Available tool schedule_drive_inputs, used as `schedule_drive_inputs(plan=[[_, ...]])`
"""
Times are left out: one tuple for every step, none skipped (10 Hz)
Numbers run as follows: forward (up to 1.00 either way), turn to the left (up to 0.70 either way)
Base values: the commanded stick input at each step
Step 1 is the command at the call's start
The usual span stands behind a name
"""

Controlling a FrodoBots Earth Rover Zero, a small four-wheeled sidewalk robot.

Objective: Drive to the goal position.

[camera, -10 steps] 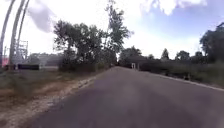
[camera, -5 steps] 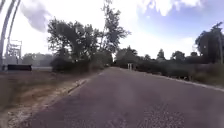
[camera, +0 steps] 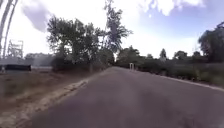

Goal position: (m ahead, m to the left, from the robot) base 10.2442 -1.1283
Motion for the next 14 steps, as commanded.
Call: schedule_drive_inputs(plan=[[1.00, 0.00], [1.00, 0.00], [1.00, 0.00], [1.00, 0.00], [1.00, 0.00], [1.00, 0.00], [1.00, 0.00], [1.00, 0.00], [1.00, 0.00], [1.00, 0.00], [1.00, 0.00], [1.00, 0.00], [1.00, 0.00], [1.00, 0.00]])
